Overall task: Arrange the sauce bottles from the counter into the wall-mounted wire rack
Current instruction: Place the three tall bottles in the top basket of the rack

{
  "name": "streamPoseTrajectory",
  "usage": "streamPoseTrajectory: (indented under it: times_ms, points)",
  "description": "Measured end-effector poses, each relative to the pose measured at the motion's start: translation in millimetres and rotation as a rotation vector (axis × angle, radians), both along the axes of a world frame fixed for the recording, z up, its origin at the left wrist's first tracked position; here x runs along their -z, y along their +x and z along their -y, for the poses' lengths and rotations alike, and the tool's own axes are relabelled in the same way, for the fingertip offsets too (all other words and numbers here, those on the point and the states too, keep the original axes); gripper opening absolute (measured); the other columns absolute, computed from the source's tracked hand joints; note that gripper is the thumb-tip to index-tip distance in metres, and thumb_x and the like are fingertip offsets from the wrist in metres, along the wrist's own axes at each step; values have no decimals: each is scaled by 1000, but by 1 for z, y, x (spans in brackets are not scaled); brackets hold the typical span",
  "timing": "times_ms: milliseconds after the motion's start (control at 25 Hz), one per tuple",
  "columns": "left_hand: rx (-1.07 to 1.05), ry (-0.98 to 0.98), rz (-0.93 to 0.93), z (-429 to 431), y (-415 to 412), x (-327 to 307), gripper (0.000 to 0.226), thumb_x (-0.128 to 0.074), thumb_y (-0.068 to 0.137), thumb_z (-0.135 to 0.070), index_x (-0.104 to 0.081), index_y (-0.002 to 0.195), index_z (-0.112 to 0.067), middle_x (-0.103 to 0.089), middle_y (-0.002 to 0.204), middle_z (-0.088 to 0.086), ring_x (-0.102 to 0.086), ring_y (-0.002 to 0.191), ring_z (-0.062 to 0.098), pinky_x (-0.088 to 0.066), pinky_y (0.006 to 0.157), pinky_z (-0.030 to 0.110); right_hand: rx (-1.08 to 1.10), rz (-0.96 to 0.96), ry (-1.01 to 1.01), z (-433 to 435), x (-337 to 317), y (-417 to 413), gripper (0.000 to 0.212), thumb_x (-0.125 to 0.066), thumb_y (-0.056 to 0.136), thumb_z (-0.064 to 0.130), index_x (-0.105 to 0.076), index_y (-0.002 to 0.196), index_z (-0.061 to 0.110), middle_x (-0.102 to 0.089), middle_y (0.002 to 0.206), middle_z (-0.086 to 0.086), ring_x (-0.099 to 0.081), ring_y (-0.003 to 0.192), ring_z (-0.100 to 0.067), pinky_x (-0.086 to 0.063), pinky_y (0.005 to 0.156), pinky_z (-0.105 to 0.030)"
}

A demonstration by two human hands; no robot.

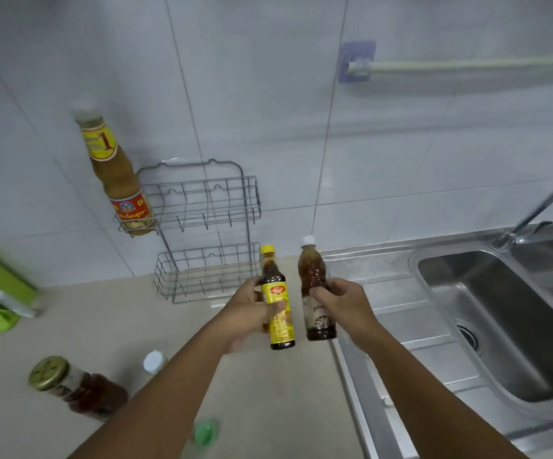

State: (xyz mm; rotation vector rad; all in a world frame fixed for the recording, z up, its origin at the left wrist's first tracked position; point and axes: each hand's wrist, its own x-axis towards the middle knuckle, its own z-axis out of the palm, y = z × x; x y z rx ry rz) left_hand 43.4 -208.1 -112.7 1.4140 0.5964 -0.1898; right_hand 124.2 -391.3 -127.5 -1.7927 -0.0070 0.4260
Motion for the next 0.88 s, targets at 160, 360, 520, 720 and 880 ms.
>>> streamPoseTrajectory:
  times_ms: [160, 360, 520, 720, 880]
  points:
    - [-52, -188, 246, -23, 6, -103, 41, -68, 93, -12, -55, 131, -7, -67, 107, 13, -68, 93, 30, -54, 94, 59, -13, 140, 296, -32, -93, 13, 13, -69, 91, 2, -76, 92, 12, -79, 81, 0, -72, 71, -13, -59, 61, -28]
    - [-184, 278, 532, -89, 8, -200, 47, -72, 91, -20, -51, 134, -20, -71, 110, 0, -69, 102, 19, -57, 94, 45, -98, 544, 291, -101, -185, 25, 25, -82, 81, 11, -73, 98, 27, -78, 94, 5, -73, 85, -10, -60, 75, -28]
    - [-209, 813, 544, -144, 12, -221, 55, -76, 87, -26, -48, 134, -29, -68, 116, -6, -64, 103, 14, -53, 88, 31, -142, 667, 205, -165, -204, 32, 38, -86, 79, 16, -69, 113, 16, -78, 101, 0, -74, 93, -15, -62, 77, -28]
    - [-226, 937, 509, -169, 19, -180, 49, -79, 83, -20, -55, 125, -30, -66, 115, -8, -63, 109, 18, -55, 95, 41, -242, 692, 59, -212, -179, 43, 38, -86, 78, 14, -71, 112, 11, -79, 95, 0, -77, 87, -16, -61, 73, -18]
    - [-223, 968, 412, -167, 19, -161, 48, -75, 87, -16, -54, 130, -19, -60, 110, -2, -56, 99, 15, -44, 82, 26, -317, 650, -39, -219, -158, 50, 40, -87, 77, 13, -71, 114, 13, -77, 92, 2, -76, 81, -10, -55, 66, -7]
